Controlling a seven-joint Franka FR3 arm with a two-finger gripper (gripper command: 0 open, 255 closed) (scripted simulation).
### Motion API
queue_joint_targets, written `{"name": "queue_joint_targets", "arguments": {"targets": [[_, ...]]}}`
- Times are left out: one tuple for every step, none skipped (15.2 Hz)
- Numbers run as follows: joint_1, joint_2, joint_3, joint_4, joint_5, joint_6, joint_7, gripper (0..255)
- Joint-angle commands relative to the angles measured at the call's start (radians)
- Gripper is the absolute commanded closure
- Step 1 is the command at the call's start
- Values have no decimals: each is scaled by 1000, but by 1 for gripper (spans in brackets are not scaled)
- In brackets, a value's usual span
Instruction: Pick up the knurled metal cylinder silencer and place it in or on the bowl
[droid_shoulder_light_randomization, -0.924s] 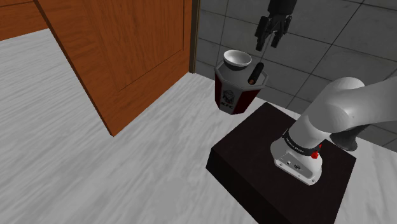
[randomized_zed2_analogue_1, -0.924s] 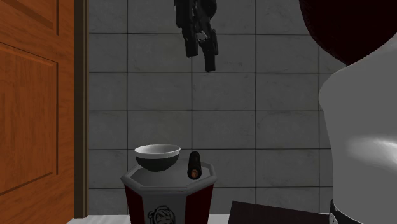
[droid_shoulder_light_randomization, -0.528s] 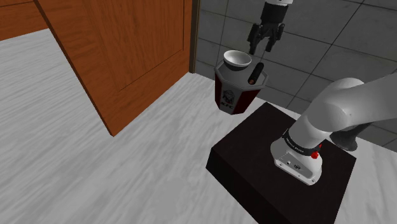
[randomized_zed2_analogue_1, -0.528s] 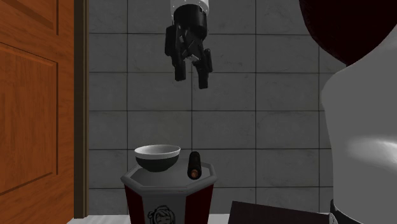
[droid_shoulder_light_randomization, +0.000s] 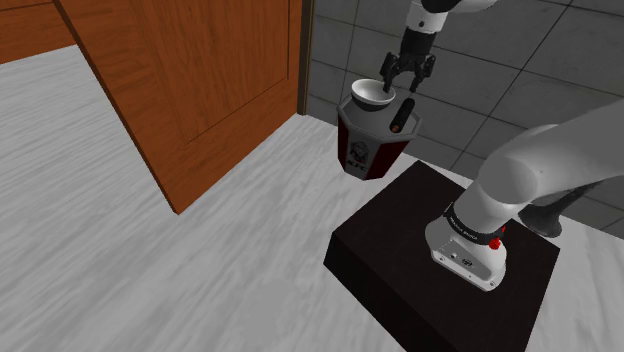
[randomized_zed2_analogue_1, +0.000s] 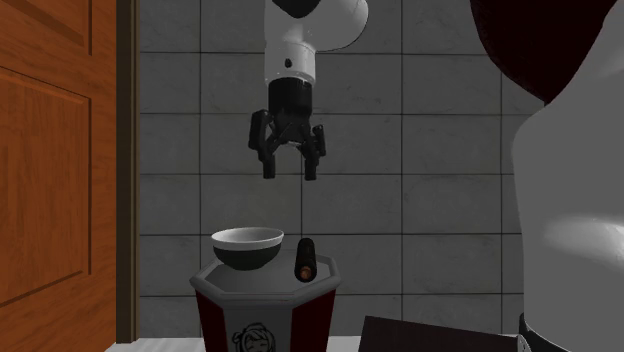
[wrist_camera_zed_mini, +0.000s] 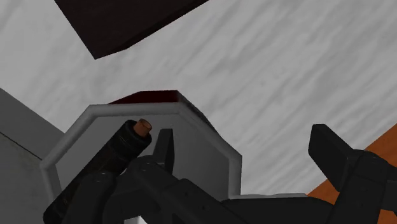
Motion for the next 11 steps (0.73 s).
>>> {"name": "queue_joint_targets", "arguments": {"targets": [[-22, 61, -14, 9, -5, 61, 23, 0], [-33, 88, -22, 10, -8, 92, 33, 0], [-44, 116, -31, 12, -10, 121, 43, 0], [-55, 145, -39, 15, -11, 150, 52, 0], [-65, 173, -48, 19, -13, 179, 61, 0], [-75, 202, -57, 23, -13, 207, 70, 0], [-85, 231, -67, 28, -13, 235, 79, 0], [-95, 260, -76, 34, -12, 262, 87, 0], [-104, 290, -85, 41, -11, 288, 95, 0], [-113, 319, -95, 48, -9, 314, 103, 0], [-122, 348, -105, 56, -5, 339, 110, 0]]}}
